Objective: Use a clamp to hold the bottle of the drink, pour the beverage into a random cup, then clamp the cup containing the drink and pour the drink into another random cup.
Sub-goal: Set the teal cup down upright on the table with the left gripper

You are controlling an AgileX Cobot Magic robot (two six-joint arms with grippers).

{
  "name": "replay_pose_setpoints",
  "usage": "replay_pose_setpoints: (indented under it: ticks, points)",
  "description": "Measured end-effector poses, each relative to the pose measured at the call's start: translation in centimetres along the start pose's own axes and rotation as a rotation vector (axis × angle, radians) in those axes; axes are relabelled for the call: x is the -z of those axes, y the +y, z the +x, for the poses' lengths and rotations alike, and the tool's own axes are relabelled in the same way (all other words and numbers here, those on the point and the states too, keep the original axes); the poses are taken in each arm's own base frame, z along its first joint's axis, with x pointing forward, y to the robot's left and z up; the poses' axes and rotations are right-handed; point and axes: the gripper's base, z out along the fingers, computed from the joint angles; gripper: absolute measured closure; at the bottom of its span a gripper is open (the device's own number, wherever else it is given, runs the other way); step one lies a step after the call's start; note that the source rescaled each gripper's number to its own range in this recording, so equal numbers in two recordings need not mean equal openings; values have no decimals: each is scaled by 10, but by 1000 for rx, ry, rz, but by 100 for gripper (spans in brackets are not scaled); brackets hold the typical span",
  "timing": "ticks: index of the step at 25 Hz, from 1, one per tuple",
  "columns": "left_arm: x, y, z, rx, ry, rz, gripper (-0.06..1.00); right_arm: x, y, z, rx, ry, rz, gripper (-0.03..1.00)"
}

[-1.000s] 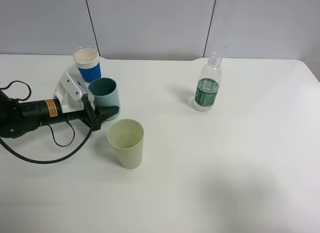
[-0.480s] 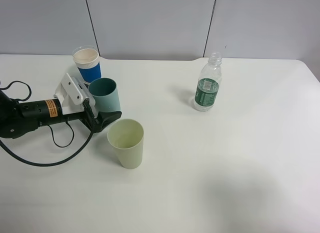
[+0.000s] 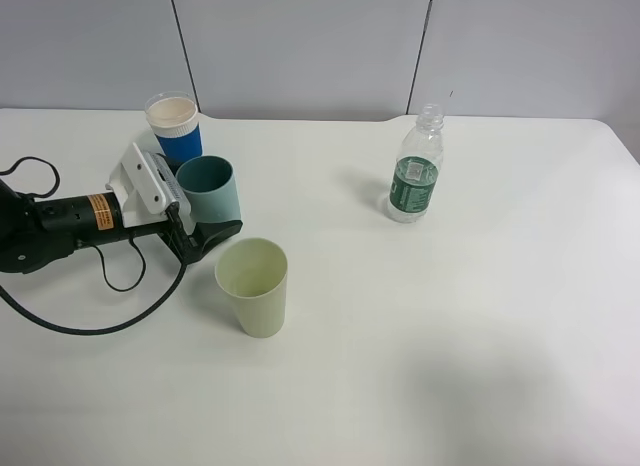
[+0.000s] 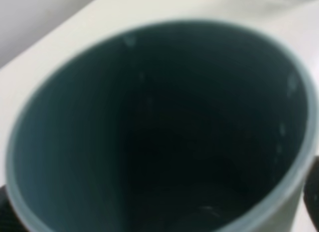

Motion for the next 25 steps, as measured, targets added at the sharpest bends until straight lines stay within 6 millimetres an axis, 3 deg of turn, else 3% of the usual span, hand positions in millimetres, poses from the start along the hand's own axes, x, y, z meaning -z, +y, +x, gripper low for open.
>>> replay_pose_setpoints:
  ticks: [6, 22, 25]
  points:
    - [10, -5, -12, 28, -9, -11, -4, 0, 0, 0, 0, 0, 0, -3]
    - [73, -37, -43, 141, 23, -239, -5, 0, 0, 0, 0, 0, 0, -3]
    - [87, -43, -57, 120, -10, -282, -5, 0, 0, 0, 0, 0, 0, -3]
